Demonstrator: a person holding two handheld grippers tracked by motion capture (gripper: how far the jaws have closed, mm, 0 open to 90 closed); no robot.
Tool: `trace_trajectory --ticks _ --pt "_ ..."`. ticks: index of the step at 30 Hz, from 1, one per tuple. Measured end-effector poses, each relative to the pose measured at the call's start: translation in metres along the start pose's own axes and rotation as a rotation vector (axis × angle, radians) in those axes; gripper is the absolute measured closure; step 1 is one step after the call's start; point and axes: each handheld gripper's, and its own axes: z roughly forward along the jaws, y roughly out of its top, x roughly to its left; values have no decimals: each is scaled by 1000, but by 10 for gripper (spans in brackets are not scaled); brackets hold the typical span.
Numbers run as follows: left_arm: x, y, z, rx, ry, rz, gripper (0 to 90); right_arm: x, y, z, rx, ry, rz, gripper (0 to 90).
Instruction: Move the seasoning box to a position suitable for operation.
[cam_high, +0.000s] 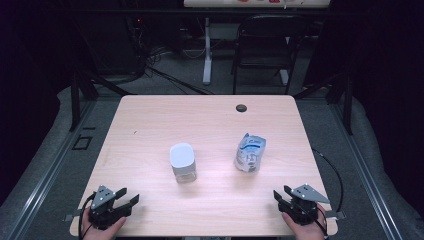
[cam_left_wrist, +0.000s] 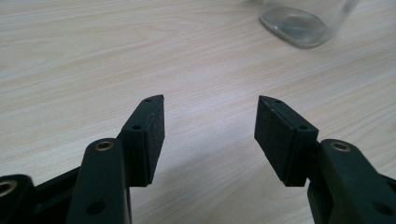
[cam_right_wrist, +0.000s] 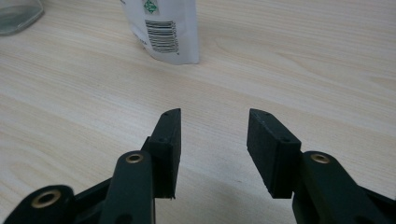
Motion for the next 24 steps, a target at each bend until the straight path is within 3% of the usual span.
trace_trajectory --ticks 7,14,18,21,24 --pt "-6 2 4 27 -14 20 449 -5 0 -2 -16 -9 0 557" --pt "-10 8 7 14 -31 9 476 -5 -2 -8 -14 -7 -2 548" --pt "-12 14 7 15 -50 -10 497 -3 -1 -14 -36 5 32 538" --pt "-22 23 11 22 -81 34 546 2 -2 -17 -36 13 28 532" --pt "-29 33 16 1 -77 64 545 4 -2 -19 -28 18 18 532"
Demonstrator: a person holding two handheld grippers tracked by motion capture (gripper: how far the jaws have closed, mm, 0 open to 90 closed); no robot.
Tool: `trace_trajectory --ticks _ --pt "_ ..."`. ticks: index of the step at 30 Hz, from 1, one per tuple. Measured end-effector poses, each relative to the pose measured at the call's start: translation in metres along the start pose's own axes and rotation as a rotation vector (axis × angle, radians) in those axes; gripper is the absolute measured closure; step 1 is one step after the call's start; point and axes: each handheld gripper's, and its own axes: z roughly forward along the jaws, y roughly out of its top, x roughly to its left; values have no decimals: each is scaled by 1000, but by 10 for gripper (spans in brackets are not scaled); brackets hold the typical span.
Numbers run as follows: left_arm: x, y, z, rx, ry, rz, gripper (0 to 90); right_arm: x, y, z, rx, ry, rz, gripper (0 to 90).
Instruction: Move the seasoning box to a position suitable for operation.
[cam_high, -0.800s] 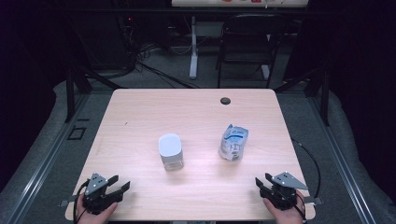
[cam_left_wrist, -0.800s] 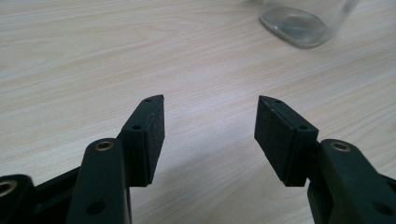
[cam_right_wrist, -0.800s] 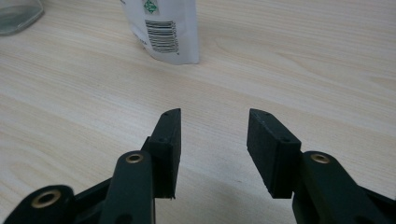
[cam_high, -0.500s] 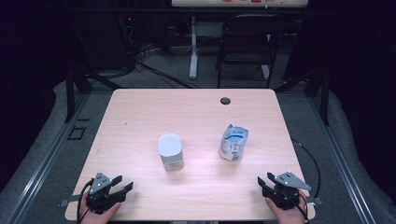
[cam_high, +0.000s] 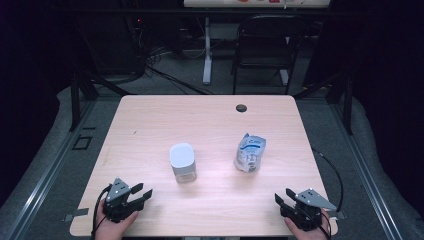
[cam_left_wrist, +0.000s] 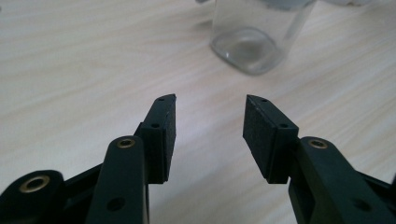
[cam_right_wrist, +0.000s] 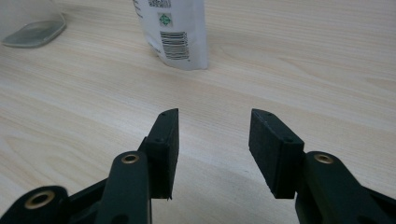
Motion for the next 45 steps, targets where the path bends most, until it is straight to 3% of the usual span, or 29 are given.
trace_trajectory --ticks 5,12,21,25,36,45 --pt "0 16 16 -17 -14 -23 552 1 -1 -1 -13 5 22 532" --pt "-1 32 33 -23 28 -31 536 -3 -2 -1 -7 15 52 532" --pt "0 47 50 -23 8 -26 844 -4 -2 -2 1 24 63 570" --pt "1 55 57 -18 19 -11 900 -3 -2 -4 10 23 55 572" --pt "9 66 86 -3 -22 -17 900 -7 -5 -5 -4 32 76 571" --pt "-2 68 79 -9 -60 -2 900 -7 -5 -7 -9 33 75 571"
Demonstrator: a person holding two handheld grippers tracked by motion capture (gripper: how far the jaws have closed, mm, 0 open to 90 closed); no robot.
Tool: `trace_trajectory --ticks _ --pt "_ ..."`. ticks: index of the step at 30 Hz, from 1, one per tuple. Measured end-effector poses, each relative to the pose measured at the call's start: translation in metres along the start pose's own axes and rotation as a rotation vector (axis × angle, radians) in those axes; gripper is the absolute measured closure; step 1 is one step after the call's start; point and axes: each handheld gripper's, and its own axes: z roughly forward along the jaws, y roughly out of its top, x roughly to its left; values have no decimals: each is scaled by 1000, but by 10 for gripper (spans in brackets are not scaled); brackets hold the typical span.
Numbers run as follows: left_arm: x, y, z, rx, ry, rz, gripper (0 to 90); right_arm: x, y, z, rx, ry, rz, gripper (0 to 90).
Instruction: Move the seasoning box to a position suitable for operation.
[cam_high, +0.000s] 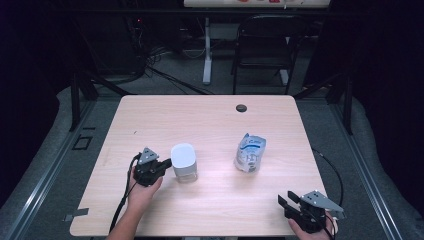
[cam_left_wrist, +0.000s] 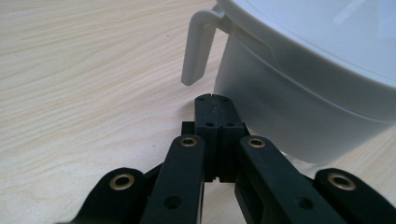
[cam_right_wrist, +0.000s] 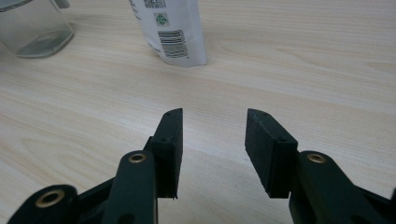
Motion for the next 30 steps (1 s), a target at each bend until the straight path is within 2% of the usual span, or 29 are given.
trace_trajectory --ticks 6,16,23,30 --pt "-13 -1 -5 -1 -37 44 900 1 1 0 0 -3 -5 571" --pt "-34 -7 -7 11 -87 81 900 3 1 1 -2 1 -9 571" --pt "-45 -8 -1 11 -119 89 900 3 1 1 -4 0 -7 571" --pt "-49 -7 7 2 -140 73 900 2 1 1 -3 0 -7 571"
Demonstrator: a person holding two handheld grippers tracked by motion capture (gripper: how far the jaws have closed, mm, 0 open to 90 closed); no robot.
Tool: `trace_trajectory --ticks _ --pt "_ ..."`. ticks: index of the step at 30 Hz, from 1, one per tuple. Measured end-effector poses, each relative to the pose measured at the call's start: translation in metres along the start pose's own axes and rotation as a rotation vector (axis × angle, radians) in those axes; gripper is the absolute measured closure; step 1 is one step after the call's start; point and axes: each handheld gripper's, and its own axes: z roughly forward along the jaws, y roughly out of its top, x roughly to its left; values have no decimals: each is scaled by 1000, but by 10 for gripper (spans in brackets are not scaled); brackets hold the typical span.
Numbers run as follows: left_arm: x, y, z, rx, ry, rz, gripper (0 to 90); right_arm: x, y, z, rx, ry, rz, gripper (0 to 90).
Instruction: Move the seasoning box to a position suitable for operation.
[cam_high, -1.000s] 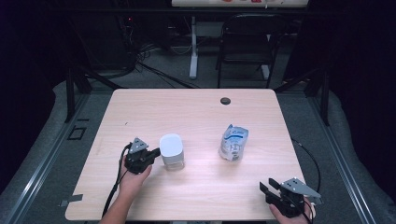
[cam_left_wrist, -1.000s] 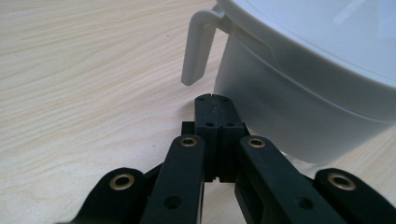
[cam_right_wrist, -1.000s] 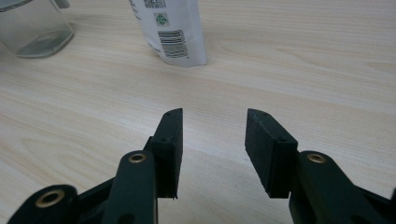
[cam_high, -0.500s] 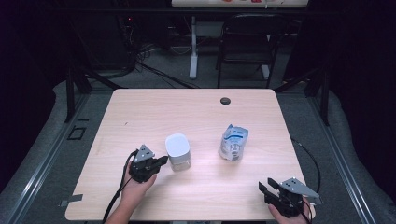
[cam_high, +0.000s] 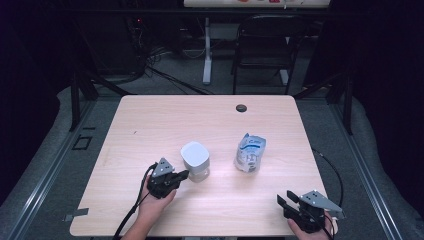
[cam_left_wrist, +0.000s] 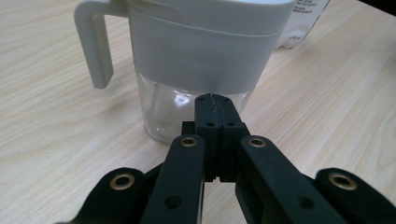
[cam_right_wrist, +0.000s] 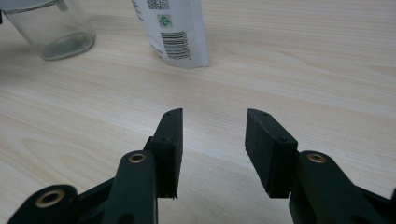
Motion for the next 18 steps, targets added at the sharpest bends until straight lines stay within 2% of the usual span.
trace_trajectory --ticks 3,8,12,14,16,18 --pt "-1 1 2 0 -6 4 900 0 0 0 2 -2 -3 571" --pt "5 4 -6 -16 20 16 900 -1 0 -1 0 -2 -2 571" --pt "18 12 -15 -36 72 -4 885 -2 -1 -2 4 -1 1 571" --pt "25 18 -17 -41 102 -1 851 -3 -1 -2 5 -4 3 571" --pt "31 23 -14 -33 151 14 814 -3 0 -2 0 -1 7 571" --pt "35 26 -12 -22 184 24 743 -3 -1 -1 -3 1 10 571"
